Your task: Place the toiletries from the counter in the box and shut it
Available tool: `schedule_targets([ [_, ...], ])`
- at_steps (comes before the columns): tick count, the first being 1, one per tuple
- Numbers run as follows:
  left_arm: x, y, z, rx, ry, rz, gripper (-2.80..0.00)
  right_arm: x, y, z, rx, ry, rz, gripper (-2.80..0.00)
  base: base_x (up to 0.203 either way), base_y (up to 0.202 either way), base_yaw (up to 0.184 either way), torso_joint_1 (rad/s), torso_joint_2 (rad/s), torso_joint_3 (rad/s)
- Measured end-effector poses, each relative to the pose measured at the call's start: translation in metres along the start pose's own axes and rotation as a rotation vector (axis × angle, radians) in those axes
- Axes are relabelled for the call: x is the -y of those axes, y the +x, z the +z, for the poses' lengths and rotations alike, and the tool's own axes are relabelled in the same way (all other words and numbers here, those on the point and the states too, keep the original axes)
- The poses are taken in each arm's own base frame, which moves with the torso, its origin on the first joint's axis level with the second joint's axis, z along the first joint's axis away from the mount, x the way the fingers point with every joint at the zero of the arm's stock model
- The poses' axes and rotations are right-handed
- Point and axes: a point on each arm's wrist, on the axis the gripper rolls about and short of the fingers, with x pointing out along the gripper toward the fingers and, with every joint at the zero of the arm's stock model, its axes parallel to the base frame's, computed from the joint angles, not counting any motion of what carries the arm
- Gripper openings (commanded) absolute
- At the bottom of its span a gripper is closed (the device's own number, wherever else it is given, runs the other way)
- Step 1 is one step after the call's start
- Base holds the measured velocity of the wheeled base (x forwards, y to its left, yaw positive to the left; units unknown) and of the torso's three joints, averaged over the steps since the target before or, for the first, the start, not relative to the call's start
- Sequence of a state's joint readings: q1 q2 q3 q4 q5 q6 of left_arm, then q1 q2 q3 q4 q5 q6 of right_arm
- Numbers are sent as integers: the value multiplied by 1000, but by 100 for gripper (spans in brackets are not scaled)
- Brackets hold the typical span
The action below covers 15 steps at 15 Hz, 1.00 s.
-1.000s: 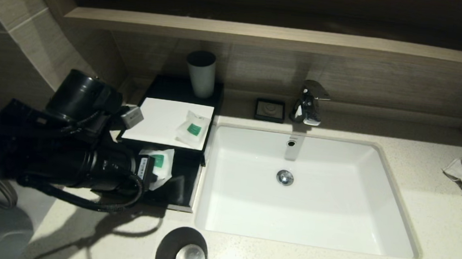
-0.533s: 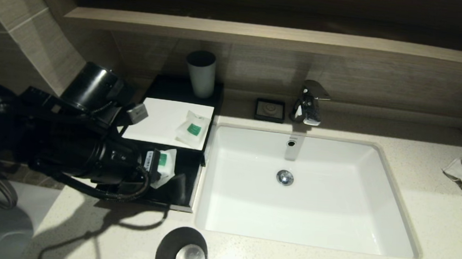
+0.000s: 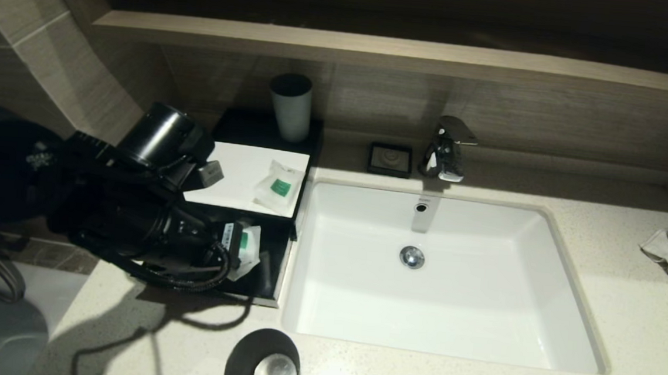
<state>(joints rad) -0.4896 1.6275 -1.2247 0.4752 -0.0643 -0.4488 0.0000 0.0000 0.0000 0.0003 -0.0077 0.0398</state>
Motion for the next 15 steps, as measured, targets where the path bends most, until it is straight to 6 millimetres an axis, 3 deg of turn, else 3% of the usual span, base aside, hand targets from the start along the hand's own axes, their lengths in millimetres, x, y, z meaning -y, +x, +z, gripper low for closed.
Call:
schedule_targets([
  [7,3,10,5,-40,-58,18,-280,0,0,0,0,0,0,-280,0,0,0,0,0,0],
  [15,8,7,6,-61,-102,22,-280,0,0,0,0,0,0,-280,0,0,0,0,0,0],
])
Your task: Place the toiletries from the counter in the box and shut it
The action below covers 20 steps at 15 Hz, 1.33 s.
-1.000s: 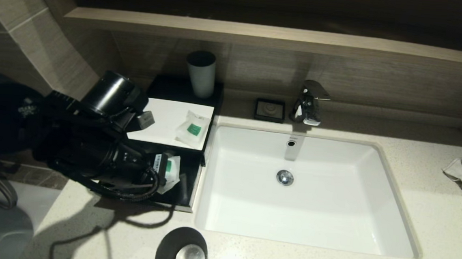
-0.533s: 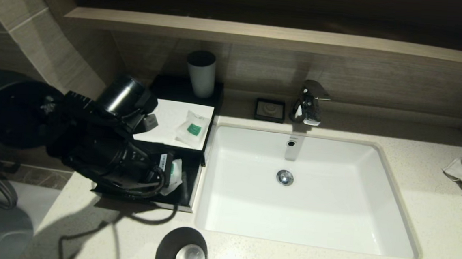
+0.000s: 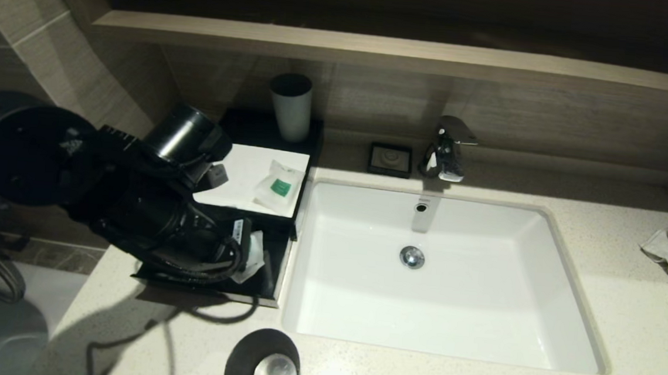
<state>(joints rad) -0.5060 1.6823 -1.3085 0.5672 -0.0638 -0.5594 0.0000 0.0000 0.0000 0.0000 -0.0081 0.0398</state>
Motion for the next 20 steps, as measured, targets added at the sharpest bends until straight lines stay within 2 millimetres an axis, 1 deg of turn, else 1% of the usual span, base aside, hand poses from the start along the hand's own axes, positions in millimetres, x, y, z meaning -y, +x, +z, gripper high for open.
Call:
schedule_targets([
  [8,3,10,-6,-60,-16,25,-280,0,0,0,0,0,0,-280,0,0,0,0,0,0],
  [14,9,21,6,-52,-31,23,-280,0,0,0,0,0,0,-280,0,0,0,0,0,0],
  [17,10,31,8,-58,-27,32,-280,0,0,0,0,0,0,-280,0,0,0,0,0,0],
  [20,12,36,11,-58,-27,38,-280,0,0,0,0,0,0,-280,0,0,0,0,0,0],
])
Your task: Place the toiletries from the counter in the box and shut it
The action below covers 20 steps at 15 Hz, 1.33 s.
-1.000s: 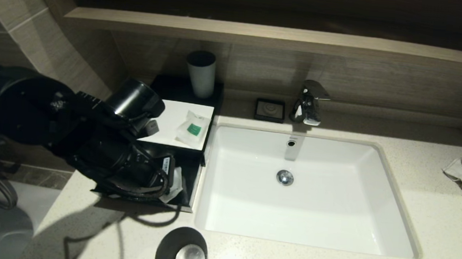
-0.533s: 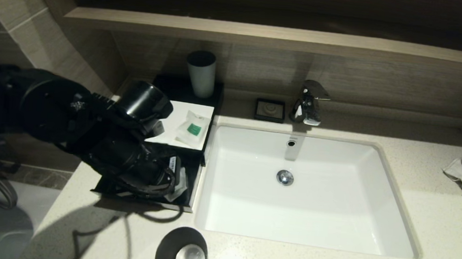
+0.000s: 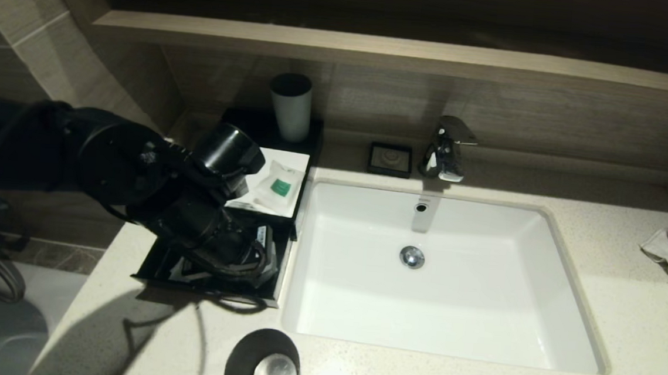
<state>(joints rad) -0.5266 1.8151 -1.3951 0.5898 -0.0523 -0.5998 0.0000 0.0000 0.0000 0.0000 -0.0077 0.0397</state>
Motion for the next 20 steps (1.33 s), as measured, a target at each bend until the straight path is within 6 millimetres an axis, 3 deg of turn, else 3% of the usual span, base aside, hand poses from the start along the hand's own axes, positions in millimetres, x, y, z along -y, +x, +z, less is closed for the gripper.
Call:
schedule_targets([
  [20,4,9,28,117,0,27,-280,0,0,0,0,0,0,-280,0,0,0,0,0,0],
])
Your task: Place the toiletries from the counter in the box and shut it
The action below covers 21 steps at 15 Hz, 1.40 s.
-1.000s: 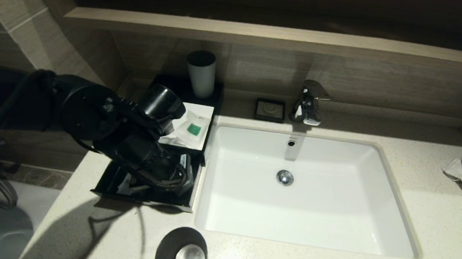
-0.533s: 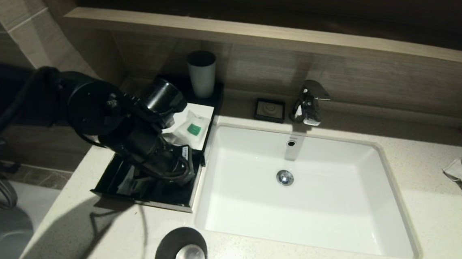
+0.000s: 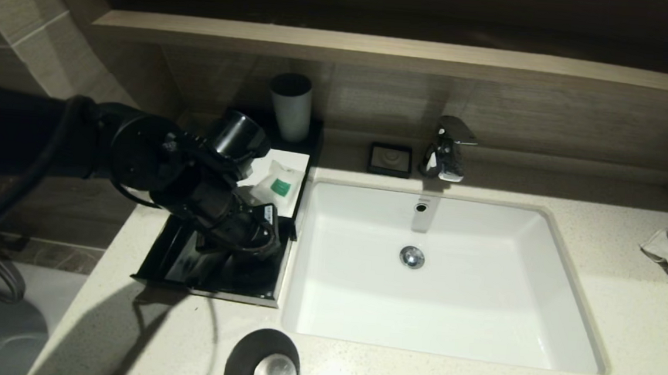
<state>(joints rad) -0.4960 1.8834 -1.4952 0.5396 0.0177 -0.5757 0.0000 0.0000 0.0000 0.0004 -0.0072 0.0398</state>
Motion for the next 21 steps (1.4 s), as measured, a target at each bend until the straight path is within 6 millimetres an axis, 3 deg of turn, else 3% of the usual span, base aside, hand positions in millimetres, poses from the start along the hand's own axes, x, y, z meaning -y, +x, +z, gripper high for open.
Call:
schedule_targets([
  [12,1,-1,3,43,17,30,-280,0,0,0,0,0,0,-280,0,0,0,0,0,0],
  [13,1,-1,3,43,17,29,-269,0,0,0,0,0,0,-280,0,0,0,0,0,0],
  [14,2,-1,4,47,16,28,0,0,0,0,0,0,0,-280,0,0,0,0,0,0],
  [21,2,-4,5,63,14,19,0,0,0,0,0,0,0,-280,0,0,0,0,0,0],
])
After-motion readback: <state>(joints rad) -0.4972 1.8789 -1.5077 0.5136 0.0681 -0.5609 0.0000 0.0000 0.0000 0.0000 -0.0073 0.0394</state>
